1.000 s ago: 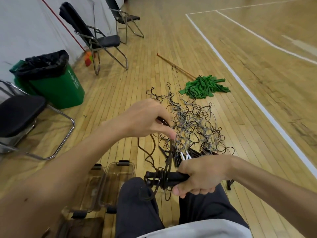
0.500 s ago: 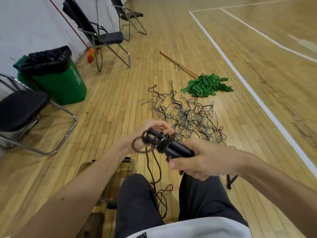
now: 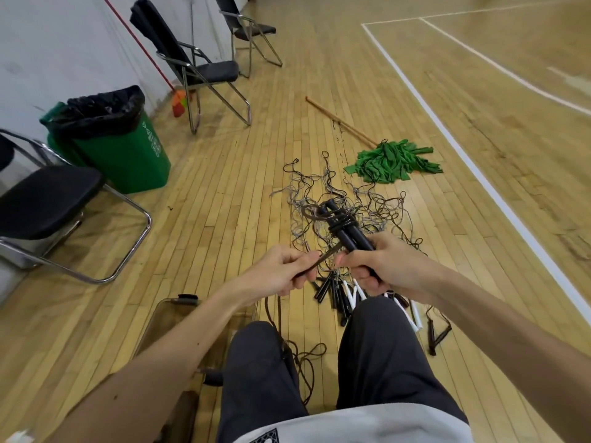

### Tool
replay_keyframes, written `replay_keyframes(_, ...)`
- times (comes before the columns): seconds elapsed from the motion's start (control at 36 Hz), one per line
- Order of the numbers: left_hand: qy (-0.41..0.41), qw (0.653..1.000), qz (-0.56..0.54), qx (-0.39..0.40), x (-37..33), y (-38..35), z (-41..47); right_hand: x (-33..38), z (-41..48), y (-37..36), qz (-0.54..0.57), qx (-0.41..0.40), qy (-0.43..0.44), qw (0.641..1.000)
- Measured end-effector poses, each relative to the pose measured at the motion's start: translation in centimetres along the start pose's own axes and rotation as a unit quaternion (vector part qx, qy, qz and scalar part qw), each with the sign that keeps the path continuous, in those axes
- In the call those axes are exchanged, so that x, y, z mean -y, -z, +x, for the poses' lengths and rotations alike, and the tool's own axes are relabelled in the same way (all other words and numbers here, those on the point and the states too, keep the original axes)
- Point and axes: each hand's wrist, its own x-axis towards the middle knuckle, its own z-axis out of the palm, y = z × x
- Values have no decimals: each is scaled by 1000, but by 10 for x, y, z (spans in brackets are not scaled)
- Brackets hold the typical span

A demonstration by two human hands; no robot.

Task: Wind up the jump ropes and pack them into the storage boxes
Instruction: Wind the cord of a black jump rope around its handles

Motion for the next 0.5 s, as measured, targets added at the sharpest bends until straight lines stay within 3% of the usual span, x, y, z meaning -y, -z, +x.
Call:
replay_keyframes(0.28,-15,1000,1,13,-4,-5,-9,-18,10,16,-56,-120,22,991)
replay_keyframes(0.5,27,999,29,2,-5,-10,-7,-29,23,36,-47,-197,16,979)
